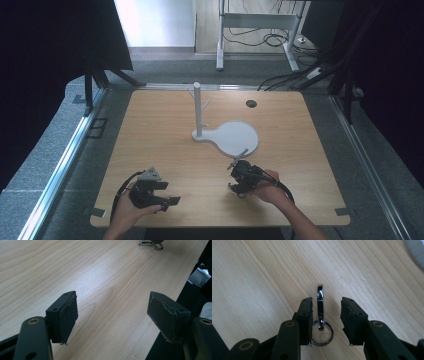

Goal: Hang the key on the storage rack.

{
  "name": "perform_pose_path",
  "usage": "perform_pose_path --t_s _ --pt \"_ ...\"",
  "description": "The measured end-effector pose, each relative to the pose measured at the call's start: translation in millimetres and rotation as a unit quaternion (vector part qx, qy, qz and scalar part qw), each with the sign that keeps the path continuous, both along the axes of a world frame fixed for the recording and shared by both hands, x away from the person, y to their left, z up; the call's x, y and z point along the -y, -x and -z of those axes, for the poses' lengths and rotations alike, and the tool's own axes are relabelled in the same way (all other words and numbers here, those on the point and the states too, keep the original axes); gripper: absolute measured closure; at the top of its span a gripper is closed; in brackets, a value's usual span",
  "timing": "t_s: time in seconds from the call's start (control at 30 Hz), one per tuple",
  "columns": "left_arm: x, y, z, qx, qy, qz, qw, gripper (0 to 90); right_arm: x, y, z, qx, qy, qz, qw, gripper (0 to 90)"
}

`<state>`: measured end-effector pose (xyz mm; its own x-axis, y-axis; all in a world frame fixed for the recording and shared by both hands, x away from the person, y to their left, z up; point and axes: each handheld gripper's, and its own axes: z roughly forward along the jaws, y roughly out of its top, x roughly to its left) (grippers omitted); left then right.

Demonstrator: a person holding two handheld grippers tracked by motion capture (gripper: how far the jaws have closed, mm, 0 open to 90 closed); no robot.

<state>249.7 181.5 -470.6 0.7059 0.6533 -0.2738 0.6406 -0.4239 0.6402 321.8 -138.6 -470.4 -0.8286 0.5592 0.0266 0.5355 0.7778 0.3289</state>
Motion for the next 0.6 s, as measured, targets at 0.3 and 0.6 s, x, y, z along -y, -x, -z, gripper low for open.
perform_pose_path --t_s 0.3,0.6 --pt "0.2 0.0 0.2 -0.001 -0.001 0.001 1.0 25.0 -2.2 0.9 6.8 -0.009 0.01 -0.003 0.9999 66.2" --pt "0.6 0.0 0.3 -0.001 -0.002 0.002 1.0 24.9 -2.2 2.3 7.8 -0.014 0.017 -0.003 0.9998 70.4"
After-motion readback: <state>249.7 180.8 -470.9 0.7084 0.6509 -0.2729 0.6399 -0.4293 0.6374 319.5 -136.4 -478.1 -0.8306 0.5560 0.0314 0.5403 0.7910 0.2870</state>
